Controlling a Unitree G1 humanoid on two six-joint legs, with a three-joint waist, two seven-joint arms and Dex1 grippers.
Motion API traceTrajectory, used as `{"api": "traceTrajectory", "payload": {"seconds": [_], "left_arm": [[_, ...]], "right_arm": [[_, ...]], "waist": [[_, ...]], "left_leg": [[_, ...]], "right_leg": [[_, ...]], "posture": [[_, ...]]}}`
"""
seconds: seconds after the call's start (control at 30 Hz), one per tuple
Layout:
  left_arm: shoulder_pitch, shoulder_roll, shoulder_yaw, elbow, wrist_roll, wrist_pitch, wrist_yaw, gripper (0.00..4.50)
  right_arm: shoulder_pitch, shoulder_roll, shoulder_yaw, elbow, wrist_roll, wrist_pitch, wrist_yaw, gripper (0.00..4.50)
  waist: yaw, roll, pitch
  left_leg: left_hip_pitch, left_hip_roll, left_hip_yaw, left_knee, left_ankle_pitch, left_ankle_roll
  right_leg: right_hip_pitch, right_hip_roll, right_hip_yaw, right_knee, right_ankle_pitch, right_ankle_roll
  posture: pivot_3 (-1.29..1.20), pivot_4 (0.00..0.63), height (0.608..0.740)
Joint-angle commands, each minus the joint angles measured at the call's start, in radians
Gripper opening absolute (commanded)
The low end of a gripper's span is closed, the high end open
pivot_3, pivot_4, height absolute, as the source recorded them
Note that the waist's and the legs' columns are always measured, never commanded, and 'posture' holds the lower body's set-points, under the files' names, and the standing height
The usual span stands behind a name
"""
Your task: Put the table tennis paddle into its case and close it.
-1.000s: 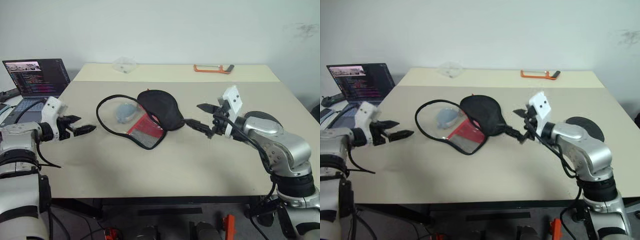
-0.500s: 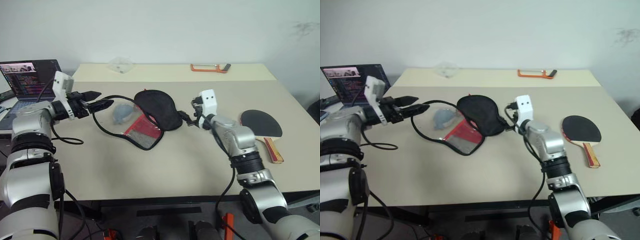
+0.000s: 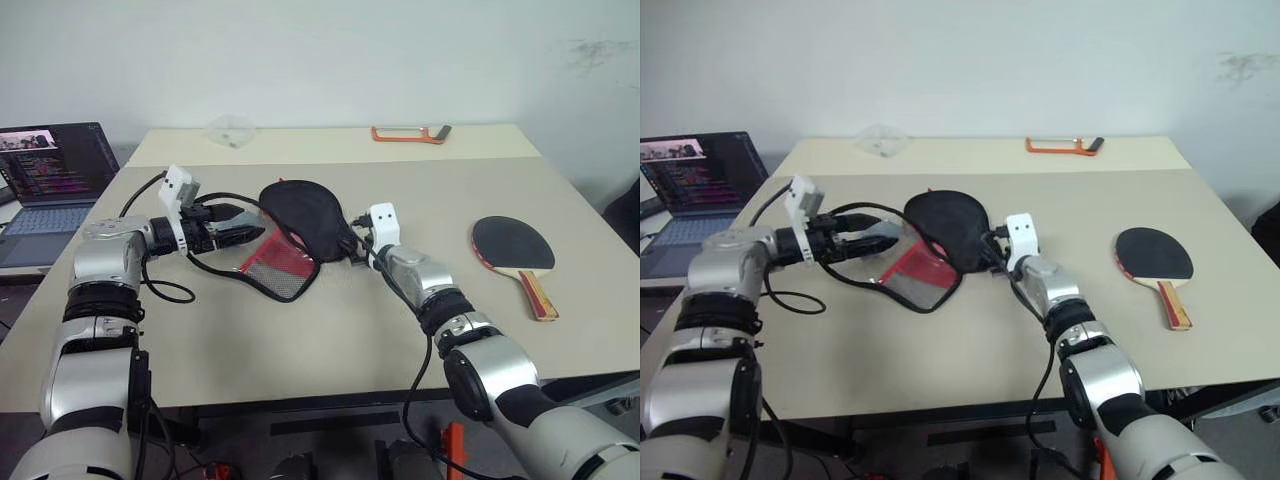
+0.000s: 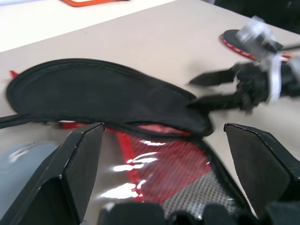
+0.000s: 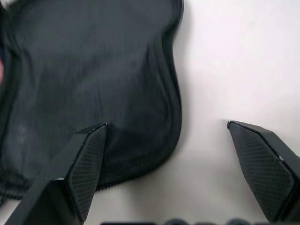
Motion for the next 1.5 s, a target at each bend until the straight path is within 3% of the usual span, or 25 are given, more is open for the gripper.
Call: {"api": "traceTrajectory", "payload": {"seconds": [0.03,0.27,0.37,0.63,0.77,1.1,1.4,1.5], "left_arm": [[0.016,0.009,-0.004,-0.104,-0.045,0.034,-0.059,4.45],[0.054,0.059,-0.064,-0.179,-0.019,0.002,-0.149,4.45],[0.05,0.064,-0.069,-0.172,-0.017,-0.002,-0.144,4.5],[0.062,0.06,-0.076,-0.178,-0.016,-0.007,-0.137,4.5],[0.064,0.058,-0.079,-0.175,-0.012,-0.011,-0.136,4.5],[0.059,0.038,-0.099,-0.183,-0.013,-0.009,-0.131,4.5],[0.027,0.016,-0.122,-0.14,-0.006,-0.043,-0.151,4.5],[0.005,0.001,-0.134,-0.091,0.004,-0.077,-0.163,4.5]], "right_arm": [[-0.028,0.018,-0.006,0.038,-0.026,-0.056,0.003,4.5],[-0.042,0.062,0.014,0.062,-0.072,-0.089,0.03,4.5],[-0.047,0.08,0.011,0.068,-0.077,-0.077,0.04,3.94],[-0.069,0.088,-0.061,0.083,-0.038,-0.026,0.019,1.17],[-0.078,0.079,-0.136,0.076,0.016,0.01,-0.024,0.01],[-0.014,0.055,-0.311,-0.184,0.154,0.168,-0.249,0.01],[0.172,0.11,-0.356,-0.638,0.212,0.391,-0.482,0.01],[0.289,0.16,-0.369,-0.921,0.239,0.52,-0.596,0.01]], "waist": [[-0.001,0.0,0.0],[-0.013,0.0,0.0],[-0.017,0.0,0.0],[-0.018,0.001,0.0],[-0.017,0.001,0.0],[-0.011,0.001,0.0],[-0.005,0.001,0.0],[0.004,0.002,0.0]], "left_leg": [[0.0,0.0,0.0,0.0,0.0,0.0],[0.0,0.0,0.0,0.0,0.001,-0.001],[0.001,0.001,-0.001,0.0,0.001,-0.002],[0.001,0.0,-0.001,0.0,0.001,-0.002],[0.001,0.0,-0.001,0.0,0.001,-0.002],[0.0,0.0,-0.002,0.0,0.001,-0.002],[0.0,0.0,-0.001,-0.001,0.001,-0.002],[0.0,0.0,-0.001,-0.001,0.001,-0.002]], "right_leg": [[0.0,0.0,0.0,0.0,0.0,0.0],[0.0,0.001,0.0,0.0,0.0,-0.001],[0.0,0.001,0.0,0.001,0.001,-0.001],[0.0,0.001,0.0,0.001,0.001,-0.001],[0.0,0.001,0.0,0.001,0.001,-0.001],[0.0,0.0,0.0,0.0,0.001,-0.001],[-0.001,0.0,0.0,0.001,0.001,-0.001],[-0.001,0.0,0.0,0.001,0.001,-0.001]], "posture": [[0.0,0.15,0.74],[0.0,0.15,0.74],[0.0,0.15,0.74],[0.0,0.15,0.74],[0.0,0.15,0.74],[0.0,0.15,0.74],[0.0,0.15,0.74],[0.0,0.15,0.74]]}}
